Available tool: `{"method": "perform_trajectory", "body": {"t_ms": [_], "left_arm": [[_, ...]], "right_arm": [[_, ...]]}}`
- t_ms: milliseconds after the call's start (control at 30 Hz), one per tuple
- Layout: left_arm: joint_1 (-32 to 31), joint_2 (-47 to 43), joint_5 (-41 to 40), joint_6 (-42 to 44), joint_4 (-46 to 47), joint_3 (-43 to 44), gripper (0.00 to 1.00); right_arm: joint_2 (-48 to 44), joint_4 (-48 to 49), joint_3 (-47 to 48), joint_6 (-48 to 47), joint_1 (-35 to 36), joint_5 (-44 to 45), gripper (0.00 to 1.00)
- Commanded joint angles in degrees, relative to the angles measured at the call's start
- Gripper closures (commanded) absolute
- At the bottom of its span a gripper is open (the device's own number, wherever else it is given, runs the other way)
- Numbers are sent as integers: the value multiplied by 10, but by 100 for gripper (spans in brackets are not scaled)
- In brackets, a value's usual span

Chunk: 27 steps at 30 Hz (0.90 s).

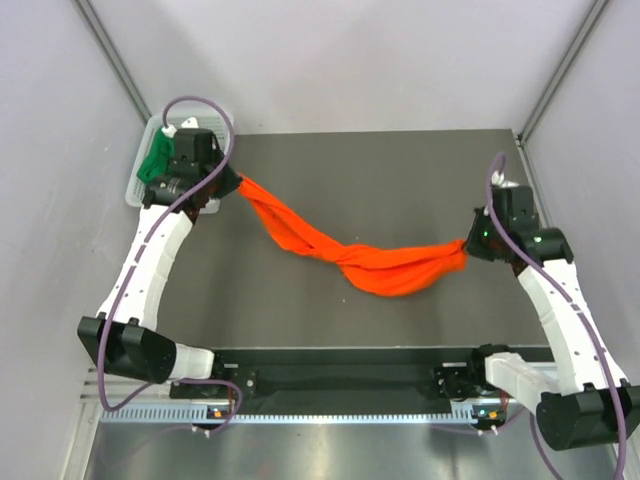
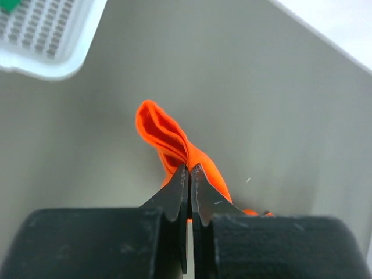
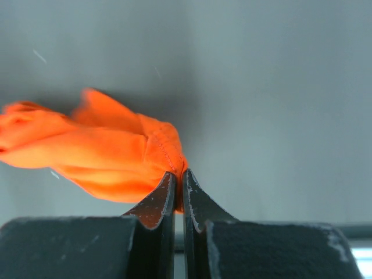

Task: Fold and stack the t-shirts
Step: Flatten the tshirt out

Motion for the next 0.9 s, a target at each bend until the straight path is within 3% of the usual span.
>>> {"method": "perform_trajectory", "body": {"t_ms": [0,133,333,367,433,467,600,700,867], "left_arm": [[2,-1,-21,14,13,84,100],[2,-2,-66,30,1,98,100],[2,30,-81,42,-20,70,100],[2,43,-72,56,-27,74,100],[2,98,-51,73,-46,109,79],[2,118,-31,100,-61,125,75],[-19,187,-9,142,-103,206,59],[-41,186,-18,159,-90,199,57],[-43,144,6,164,-72,104,64]], "right_arm": [[2,34,108,-14,-8,31,100],[-34,22,101,-10,-8,68,100],[-103,-17,-40,30,-19,76,99],[-104,-27,-54,38,-22,67,93],[-101,-40,-88,46,-27,22,75],[-97,-38,-103,42,-35,4,60],[-31,8,-90,-2,-44,-93,31],[52,71,-47,-32,-43,-168,24],[223,150,71,-51,31,-198,29]]}}
